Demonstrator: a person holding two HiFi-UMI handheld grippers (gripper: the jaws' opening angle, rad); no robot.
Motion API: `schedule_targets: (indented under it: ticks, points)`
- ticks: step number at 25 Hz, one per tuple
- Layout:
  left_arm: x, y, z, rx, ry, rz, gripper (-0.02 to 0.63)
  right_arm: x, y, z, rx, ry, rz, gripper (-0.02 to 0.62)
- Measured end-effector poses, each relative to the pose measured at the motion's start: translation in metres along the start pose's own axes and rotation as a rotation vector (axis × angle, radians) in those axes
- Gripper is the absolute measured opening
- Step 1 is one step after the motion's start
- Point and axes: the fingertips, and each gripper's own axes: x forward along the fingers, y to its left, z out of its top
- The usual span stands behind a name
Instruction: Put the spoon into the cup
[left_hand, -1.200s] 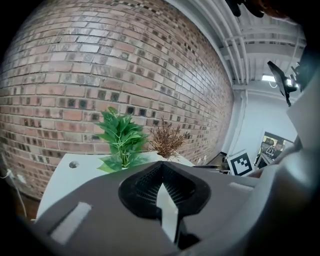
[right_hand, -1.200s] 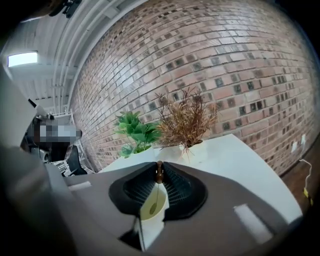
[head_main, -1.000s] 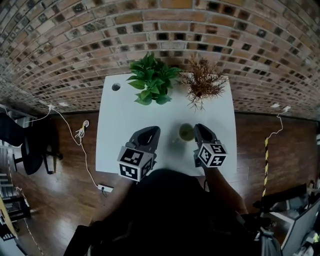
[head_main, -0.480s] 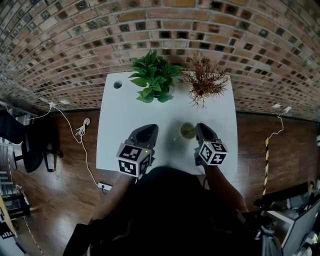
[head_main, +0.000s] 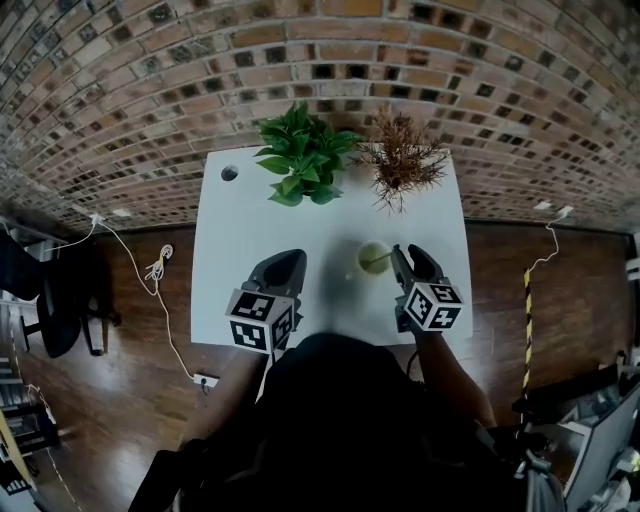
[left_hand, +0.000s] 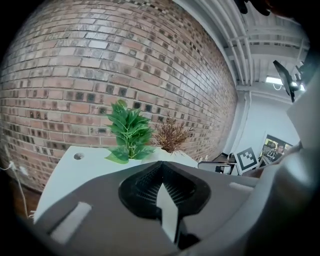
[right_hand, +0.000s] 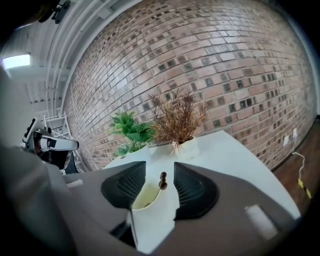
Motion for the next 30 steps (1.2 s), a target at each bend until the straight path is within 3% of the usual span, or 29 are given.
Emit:
schedule_targets:
  ticks: [4,9,12,15,17,23,30]
  points:
    - [-0.013,0.004,0.008,-0.027,-0.045,-0.017,0.002,-0.031,0.007,0.035,-0.046,-0.084,-0.043,0.178]
    - [-0.020,0.013,-0.006,0.062,-0.048,-0.018,0.002,-0.070,0.038,0.070,-0.087,-0.142,-0.033,0.139]
    - [-0.019,0.010,-0.013,0.038,-0.057,-0.068,0.002,-0.093,0.052,0.081,-0.115,-0.138,-0.058,0.093]
    - [-0.023,-0.005,-0.013,-0.017,-0.094,-0.157,0.002,-0.114,0.059,0.083,-0.132,-0.122,-0.088,0.006]
    - [-0.027,-0.017,-0.016,-0.020,-0.088,-0.190,0.002,-0.130,0.062,0.080,-0.128,-0.127,-0.091,0.006]
    - [-0.053,-0.057,-0.007,0.018,-0.115,-0.175,0.002,-0.160,0.063,0.070,-0.141,-0.118,-0.048,0.006]
    - [-0.094,-0.133,-0.014,0.050,-0.142,-0.123,0.002,-0.218,0.050,0.069,-0.206,-0.124,0.033,0.006]
